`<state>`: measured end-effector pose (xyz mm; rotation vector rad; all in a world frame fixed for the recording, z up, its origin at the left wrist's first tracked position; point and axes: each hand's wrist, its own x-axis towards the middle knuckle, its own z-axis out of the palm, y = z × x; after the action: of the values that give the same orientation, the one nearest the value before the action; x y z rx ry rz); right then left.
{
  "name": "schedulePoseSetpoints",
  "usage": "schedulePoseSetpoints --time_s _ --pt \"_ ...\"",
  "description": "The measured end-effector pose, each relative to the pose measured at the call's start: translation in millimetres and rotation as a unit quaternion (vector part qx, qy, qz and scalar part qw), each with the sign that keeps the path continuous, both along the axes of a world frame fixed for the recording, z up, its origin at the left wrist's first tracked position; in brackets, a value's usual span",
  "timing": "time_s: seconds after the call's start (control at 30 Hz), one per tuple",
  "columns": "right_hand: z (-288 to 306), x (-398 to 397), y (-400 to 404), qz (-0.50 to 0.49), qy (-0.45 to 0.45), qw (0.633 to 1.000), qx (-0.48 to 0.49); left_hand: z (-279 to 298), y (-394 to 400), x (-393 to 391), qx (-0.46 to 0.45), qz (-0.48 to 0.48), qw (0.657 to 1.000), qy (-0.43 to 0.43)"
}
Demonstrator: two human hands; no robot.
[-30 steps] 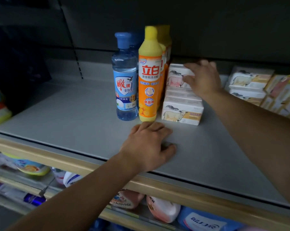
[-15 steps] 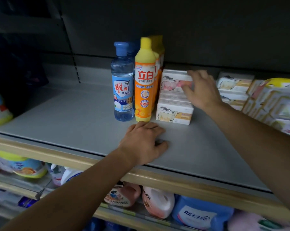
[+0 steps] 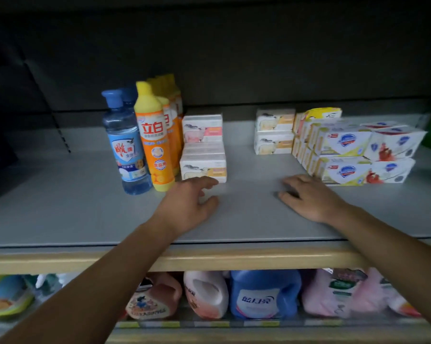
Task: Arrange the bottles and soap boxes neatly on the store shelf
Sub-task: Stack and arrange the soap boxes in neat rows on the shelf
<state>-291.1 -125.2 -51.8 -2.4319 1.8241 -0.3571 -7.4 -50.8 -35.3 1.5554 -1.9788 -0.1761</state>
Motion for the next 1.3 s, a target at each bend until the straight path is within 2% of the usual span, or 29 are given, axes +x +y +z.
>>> schedulePoseSetpoints --time_s 0.13,0.4,0.7,0.83,0.93,1.07,1.2,1.3 --pt "-7 -3 0 -0.004 -0.009 1.0 -0.008 19 -24 -32 -0.026 -0.013 0.999 0.034" --pt "-13 -3 -5 -0.01 -0.013 1.0 -0.02 40 -111 -93 -0.034 -0.01 0.999 0.002" --pt "-14 -3 -5 -0.012 -0.034 0.999 -0.022 33 -216 -130 0.008 0.019 0.99 -0.141" --pt "-15 -3 -6 -0.014 -0.048 0.998 -0.026 20 -243 -139 0.04 0.033 0.983 -0.176" --pt "-16 -3 -6 -0.015 -0.054 0.998 -0.034 16 -254 -145 0.029 0.064 0.978 -0.195" --pt "-16 -3 -5 -0.013 -0.056 0.998 -0.038 12 -255 -147 0.009 0.094 0.98 -0.178" --pt "-16 -4 -5 -0.012 -0.058 0.998 -0.035 8 -250 -144 0.017 0.081 0.992 -0.1" --pt "-14 -4 -6 -0.013 -0.048 0.998 -0.028 15 -239 -145 0.029 0.097 0.991 -0.086"
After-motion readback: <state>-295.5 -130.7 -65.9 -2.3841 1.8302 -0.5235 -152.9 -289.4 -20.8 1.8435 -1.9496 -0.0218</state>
